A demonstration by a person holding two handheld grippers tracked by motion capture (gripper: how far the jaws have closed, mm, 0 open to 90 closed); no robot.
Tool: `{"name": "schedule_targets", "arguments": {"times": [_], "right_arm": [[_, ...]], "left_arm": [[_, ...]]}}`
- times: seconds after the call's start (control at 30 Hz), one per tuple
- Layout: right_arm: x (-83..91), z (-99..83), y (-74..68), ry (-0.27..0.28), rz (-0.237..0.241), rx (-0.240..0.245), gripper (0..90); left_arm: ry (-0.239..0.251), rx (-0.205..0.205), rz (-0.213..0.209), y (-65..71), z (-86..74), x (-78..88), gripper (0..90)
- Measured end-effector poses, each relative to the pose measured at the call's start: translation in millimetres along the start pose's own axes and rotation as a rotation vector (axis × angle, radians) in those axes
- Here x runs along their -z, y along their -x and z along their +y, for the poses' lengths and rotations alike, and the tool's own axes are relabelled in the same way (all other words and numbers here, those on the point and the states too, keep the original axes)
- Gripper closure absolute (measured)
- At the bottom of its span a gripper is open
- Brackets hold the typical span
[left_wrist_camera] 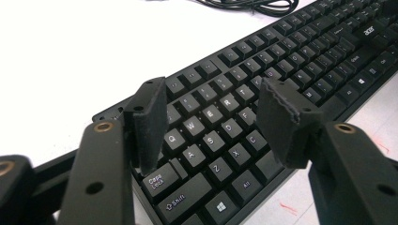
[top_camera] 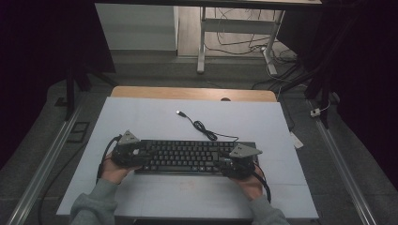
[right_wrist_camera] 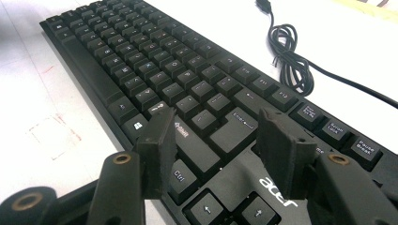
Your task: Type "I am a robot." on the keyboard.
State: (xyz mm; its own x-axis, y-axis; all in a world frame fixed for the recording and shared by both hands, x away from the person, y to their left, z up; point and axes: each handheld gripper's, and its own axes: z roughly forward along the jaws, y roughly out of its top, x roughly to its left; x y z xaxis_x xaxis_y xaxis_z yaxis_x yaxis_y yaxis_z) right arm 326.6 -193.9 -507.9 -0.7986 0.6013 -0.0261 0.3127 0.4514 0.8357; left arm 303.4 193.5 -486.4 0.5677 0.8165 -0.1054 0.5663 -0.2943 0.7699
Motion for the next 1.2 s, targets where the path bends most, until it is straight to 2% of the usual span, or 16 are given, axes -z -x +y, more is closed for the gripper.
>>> {"name": "schedule_targets", "arguments": {"times": [0.3, 0.73, 0.93, 1.2], "right_arm": [[0.7, 0.8, 0.0, 0.005, 0.001, -0.002, 47.8], [-1.0, 9.8, 0.0, 0.047, 0.027, -0.023, 47.8], [-6.6, 16.3, -1.6, 0.064, 0.039, -0.020, 48.0], [-17.4, 25.9, -7.0, 0.053, 0.061, 0.001, 48.1]], "left_arm": [[-0.008, -0.002, 0.013, 2.3, 0.5, -1.0, 36.2], [-0.032, -0.019, 0.017, 7.8, 0.9, -6.3, 33.1], [-0.042, -0.029, 0.019, 8.7, 0.7, -8.6, 32.6], [-0.055, -0.030, 0.018, 7.8, -0.4, -11.4, 32.3]]}}
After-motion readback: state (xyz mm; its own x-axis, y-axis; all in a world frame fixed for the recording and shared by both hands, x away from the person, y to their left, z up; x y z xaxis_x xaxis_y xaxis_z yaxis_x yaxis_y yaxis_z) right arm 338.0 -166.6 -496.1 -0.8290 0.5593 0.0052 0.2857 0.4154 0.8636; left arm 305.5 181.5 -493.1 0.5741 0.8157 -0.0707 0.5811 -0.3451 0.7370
